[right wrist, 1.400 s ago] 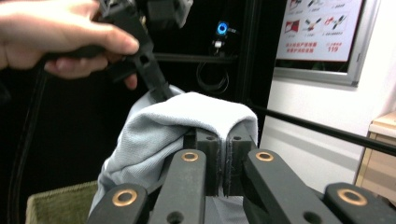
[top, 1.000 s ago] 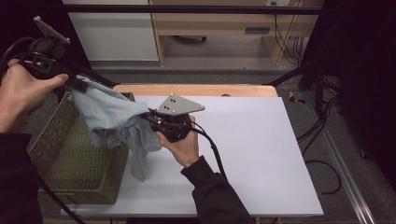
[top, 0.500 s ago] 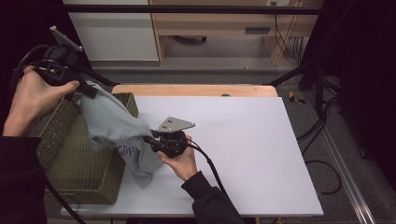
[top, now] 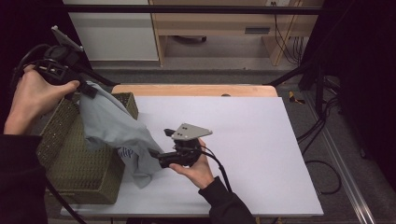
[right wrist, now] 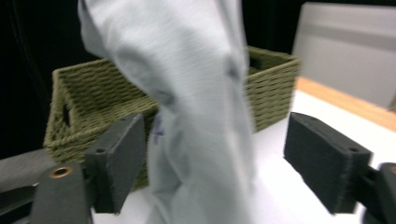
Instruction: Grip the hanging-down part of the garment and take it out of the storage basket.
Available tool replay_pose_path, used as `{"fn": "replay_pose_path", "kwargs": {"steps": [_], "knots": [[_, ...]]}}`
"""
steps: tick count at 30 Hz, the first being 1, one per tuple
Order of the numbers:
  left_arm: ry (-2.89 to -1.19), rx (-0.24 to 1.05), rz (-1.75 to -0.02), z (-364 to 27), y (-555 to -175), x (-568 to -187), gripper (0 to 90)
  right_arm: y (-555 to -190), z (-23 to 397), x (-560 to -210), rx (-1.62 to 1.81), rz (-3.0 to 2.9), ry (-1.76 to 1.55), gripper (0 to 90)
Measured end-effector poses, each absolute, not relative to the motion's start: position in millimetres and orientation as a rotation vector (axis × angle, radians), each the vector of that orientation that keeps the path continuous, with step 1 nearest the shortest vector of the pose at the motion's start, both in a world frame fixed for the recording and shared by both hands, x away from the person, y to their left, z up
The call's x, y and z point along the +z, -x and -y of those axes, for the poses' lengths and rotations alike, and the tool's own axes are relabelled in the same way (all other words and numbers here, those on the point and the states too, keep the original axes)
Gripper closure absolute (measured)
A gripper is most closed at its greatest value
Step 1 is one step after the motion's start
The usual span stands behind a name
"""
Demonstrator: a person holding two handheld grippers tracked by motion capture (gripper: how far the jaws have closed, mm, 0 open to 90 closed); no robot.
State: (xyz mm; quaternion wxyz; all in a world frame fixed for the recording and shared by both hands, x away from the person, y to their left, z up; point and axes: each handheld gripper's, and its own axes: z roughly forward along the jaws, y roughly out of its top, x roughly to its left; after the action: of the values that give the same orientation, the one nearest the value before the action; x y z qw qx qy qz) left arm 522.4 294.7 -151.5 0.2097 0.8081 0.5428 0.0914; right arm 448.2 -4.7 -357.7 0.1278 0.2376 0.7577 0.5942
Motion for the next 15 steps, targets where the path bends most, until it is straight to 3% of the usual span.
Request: {"fn": "replay_pose_path", "kwargs": {"steps": [15], "knots": [[-2.248,0.245,-1.487,-297,-519,-153,84.1,-430,118,-376,1.629,-1.959,-0.896,10.2]]}}
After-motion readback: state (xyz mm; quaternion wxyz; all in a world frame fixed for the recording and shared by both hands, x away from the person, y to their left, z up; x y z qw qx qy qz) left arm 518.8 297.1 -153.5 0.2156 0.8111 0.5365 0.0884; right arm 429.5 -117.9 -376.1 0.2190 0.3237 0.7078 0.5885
